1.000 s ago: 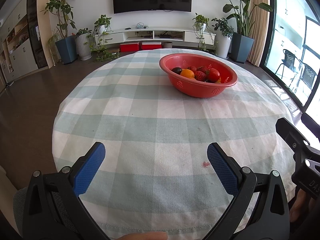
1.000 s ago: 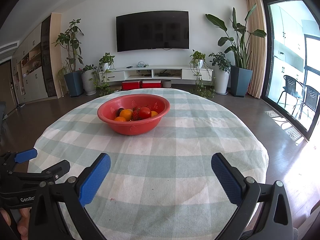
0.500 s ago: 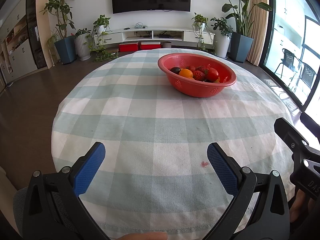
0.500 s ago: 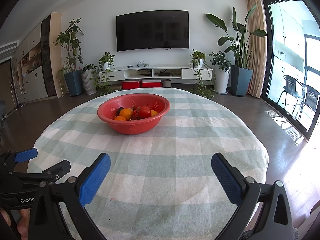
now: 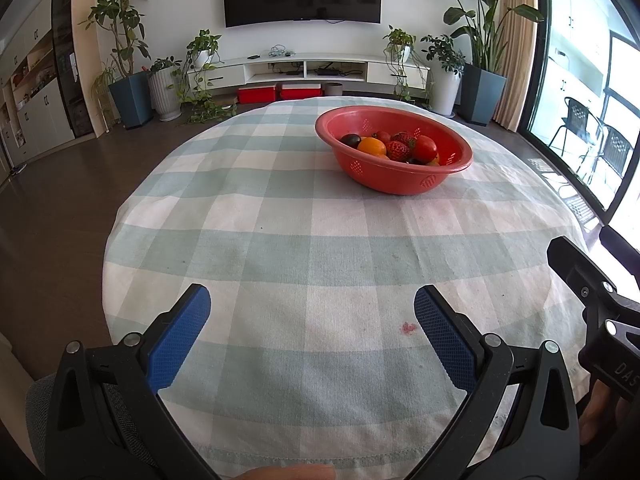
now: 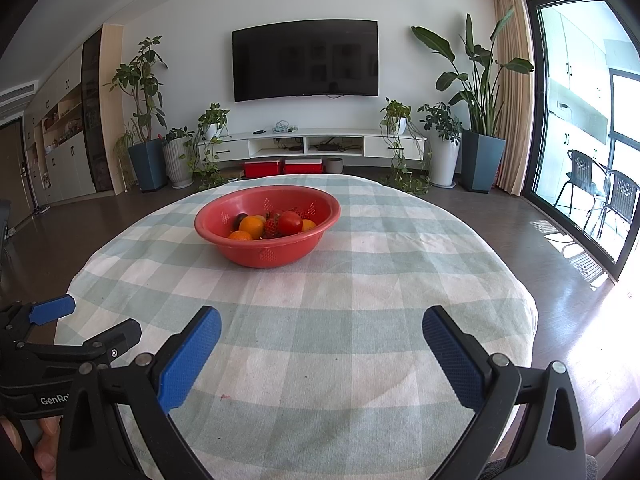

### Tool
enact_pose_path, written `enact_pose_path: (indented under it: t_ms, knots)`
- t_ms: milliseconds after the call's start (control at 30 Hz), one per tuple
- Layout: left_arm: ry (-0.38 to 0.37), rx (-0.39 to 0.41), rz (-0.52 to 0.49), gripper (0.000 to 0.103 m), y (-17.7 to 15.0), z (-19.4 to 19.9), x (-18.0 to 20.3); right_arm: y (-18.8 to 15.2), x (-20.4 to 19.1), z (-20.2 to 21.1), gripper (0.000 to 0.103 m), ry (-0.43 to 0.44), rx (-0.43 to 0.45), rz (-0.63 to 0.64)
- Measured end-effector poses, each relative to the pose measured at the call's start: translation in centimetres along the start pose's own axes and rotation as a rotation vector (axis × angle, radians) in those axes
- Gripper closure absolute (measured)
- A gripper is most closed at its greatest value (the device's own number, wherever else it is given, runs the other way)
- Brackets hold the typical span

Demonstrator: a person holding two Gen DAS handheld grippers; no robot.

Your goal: Organize fruits

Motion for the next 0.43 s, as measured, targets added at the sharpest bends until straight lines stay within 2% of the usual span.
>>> enact_pose_path:
  t_ms: [433]
  knots:
    - [-0.011, 0.021, 0.001, 0.0, 0.19, 0.51, 0.75, -0.27, -0.06, 0.22, 0.0, 0.003, -0.007, -0.003]
Point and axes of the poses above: each gripper's, at about its wrist camera, not at the fingertips, and z roughly against the way its jaws point, x to its right, y to its top, the point moved 1 cm from there along -z, roughly the way its jaws point, and after that the axes turned 5 degrees about z, right-handed, at the moved point
